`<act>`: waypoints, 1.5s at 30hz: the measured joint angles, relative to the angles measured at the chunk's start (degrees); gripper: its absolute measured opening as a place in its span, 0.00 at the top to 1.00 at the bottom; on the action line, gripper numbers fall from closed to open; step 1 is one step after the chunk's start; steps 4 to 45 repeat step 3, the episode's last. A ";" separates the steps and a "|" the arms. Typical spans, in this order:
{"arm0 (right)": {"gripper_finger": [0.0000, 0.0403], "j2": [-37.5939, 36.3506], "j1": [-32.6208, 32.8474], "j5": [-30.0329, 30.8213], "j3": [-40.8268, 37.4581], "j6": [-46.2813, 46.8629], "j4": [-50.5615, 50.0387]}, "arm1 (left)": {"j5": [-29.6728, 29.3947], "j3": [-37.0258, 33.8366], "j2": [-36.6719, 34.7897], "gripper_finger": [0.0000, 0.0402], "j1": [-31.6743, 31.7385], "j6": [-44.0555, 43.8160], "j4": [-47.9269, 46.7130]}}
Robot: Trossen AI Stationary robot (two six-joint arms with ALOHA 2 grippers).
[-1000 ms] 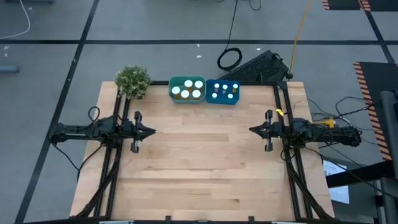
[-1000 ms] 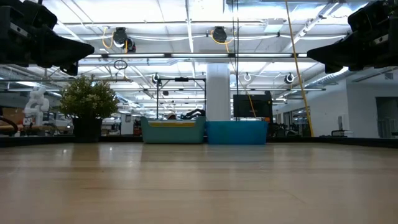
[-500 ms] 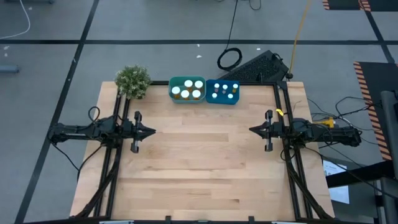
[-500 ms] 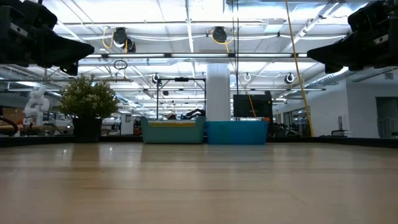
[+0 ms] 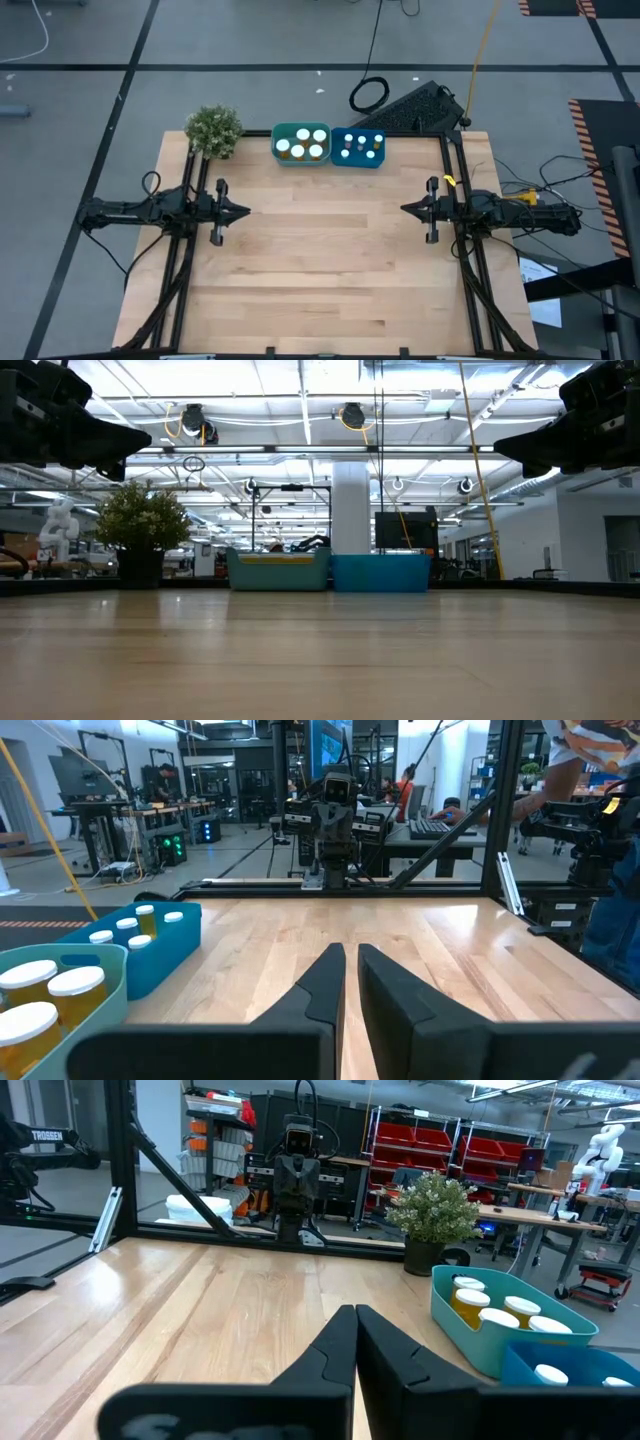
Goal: Pick and place medicine bottles into bin by pill shape (circle, oval)
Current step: Return to Home Position
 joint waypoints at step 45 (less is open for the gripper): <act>1.00 0.00 -0.01 0.00 -0.01 0.00 -0.02 | 0.00 0.00 -0.02 0.91 0.00 -0.01 0.02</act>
